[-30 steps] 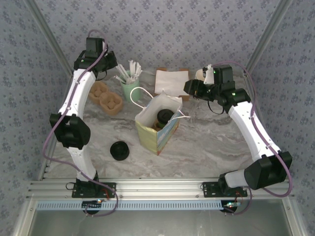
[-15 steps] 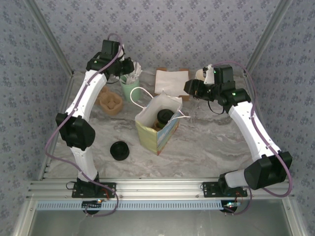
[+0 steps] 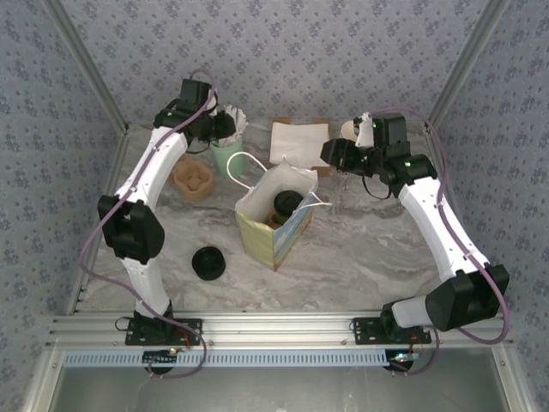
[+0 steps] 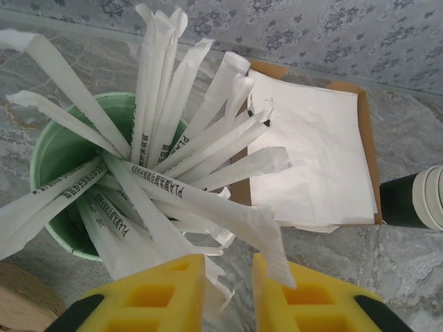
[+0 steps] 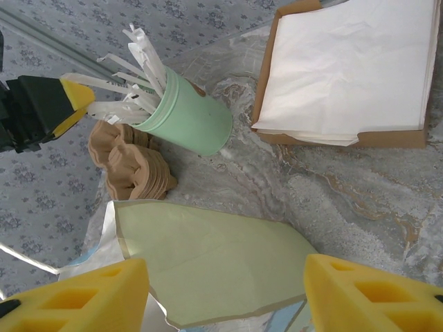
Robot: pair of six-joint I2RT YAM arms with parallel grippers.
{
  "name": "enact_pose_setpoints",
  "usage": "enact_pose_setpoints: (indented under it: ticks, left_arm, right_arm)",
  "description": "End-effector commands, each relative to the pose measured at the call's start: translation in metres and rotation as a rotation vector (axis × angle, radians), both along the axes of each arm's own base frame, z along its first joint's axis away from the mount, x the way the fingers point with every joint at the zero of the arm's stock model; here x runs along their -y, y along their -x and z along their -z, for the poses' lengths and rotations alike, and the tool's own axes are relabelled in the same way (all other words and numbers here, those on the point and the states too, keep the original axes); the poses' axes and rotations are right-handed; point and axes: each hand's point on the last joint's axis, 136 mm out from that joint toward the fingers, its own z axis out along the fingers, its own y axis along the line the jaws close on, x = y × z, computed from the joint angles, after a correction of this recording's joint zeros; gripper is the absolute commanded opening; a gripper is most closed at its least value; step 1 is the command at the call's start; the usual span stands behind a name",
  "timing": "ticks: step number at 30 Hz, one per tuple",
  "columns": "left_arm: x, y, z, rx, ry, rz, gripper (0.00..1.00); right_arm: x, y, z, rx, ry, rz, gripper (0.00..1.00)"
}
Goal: Pack the takeout coffee
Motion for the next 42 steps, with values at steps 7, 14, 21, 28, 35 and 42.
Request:
enact_pose_setpoints:
  ticks: [7, 14, 21, 28, 35, 42]
  left_arm:
    - [-0.018, 0.007, -0.05, 0.116, 0.011, -0.031, 0.09]
    - [-0.034, 0.006, -0.04, 0.096, -0.001, -0.057, 0.06]
    - [-0.045, 0.007, -0.039, 0.093, 0.0, -0.077, 0.05]
    - [-0.041, 0.005, -0.043, 0.095, 0.026, -0.062, 0.28]
    - [-0.022, -0.001, -0.061, 0.136, 0.032, -0.022, 0.33]
    - [-0.012, -0.004, -0.066, 0.156, 0.025, -0.009, 0.43]
  right_arm:
    - [-0.001, 0.001, -0.01, 0.025, -0.017, -0.005, 0.63]
    - [-0.002, 0.001, -0.01, 0.024, -0.013, -0.001, 0.63]
    - [-0.003, 0.001, -0.012, 0.028, -0.01, 0.001, 0.63]
    - [-0.004, 0.0, -0.012, 0.027, -0.008, 0.0, 0.63]
    - [-0.005, -0.001, -0.013, 0.027, -0.006, -0.002, 0.63]
    - [-0.006, 0.0, -0.014, 0.03, -0.003, -0.005, 0.63]
